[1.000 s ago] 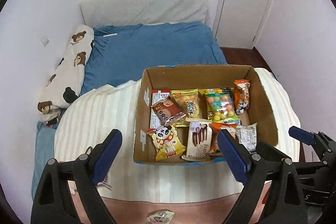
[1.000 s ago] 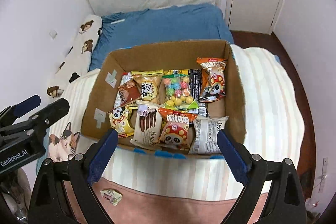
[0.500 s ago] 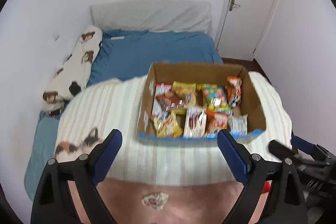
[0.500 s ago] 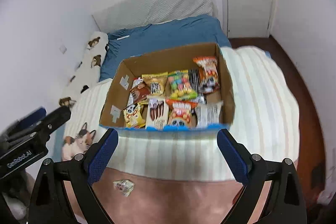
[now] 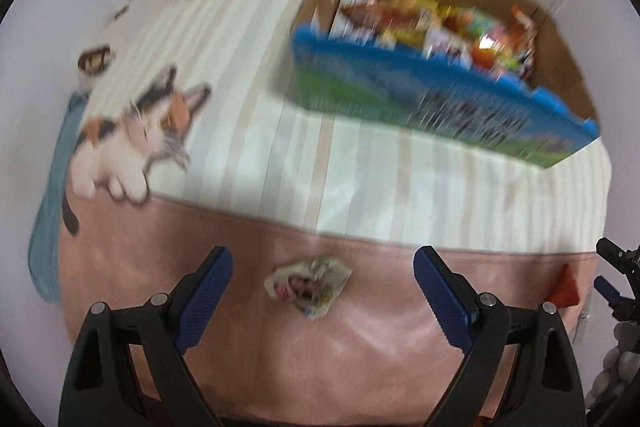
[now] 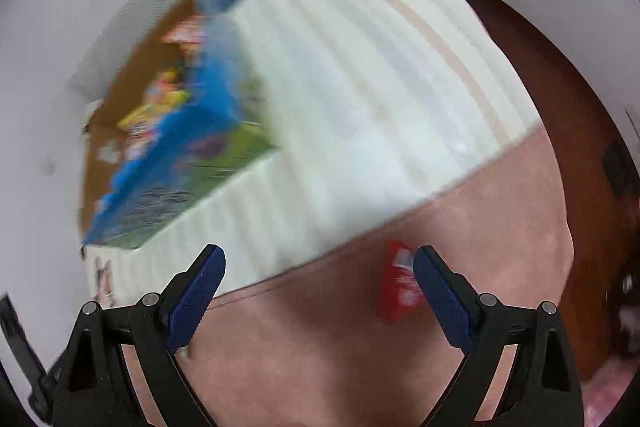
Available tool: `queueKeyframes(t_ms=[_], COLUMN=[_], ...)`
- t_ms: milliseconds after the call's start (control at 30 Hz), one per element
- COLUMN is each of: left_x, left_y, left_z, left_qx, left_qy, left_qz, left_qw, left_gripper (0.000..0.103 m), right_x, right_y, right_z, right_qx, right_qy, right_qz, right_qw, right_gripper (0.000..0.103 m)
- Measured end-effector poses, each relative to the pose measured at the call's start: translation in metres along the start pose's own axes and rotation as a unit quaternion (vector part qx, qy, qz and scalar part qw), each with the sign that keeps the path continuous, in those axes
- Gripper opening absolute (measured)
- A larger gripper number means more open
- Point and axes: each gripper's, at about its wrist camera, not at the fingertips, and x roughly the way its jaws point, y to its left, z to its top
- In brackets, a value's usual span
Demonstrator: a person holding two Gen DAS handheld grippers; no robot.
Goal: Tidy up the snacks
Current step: 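Move both open tools back toward the last snacks on the bed edge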
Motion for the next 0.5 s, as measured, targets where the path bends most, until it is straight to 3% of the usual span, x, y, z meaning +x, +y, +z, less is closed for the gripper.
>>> queueKeyframes(t_ms=[167,233,300,367,500], left_x=[0.024,0.030,0.034,0.036,0.042], left_y=[0.013,0.019,0.025,0.031,0.040], left_z=[-0.015,-0.019,-0.023,-0.026,-0.029], left_qx=[-0.018,-0.024,-0.031,-0.038,-0.050], left_qy=[0.037,0.044,0.052,0.057,0.068], left_qz=[-0.001,-0.001,-0.001,-0.004,-0.009], left_qw=[0.9992,0.9987,0.9982,0.9976,0.9964], left_gripper=[0.093,0.093,0.093,0.093,0.093], right_x=[0.034,0.049,0.060,0.065,0.061], right_y=[-0.033,-0.040,-0.047,-0.048,-0.041], right_z=[-0.011,-0.018,-0.025,-0.029,-0.036], right_qx=[0.035,0.038,0.046,0.037,0.022], right_qy=[0.039,0.056,0.064,0.048,0.026], right_qz=[-0.018,-0.028,-0.029,-0.043,-0.039], right_qw=[0.998,0.997,0.996,0.997,0.999], right_gripper=[0.096,0.086,0.064,0.051,0.048])
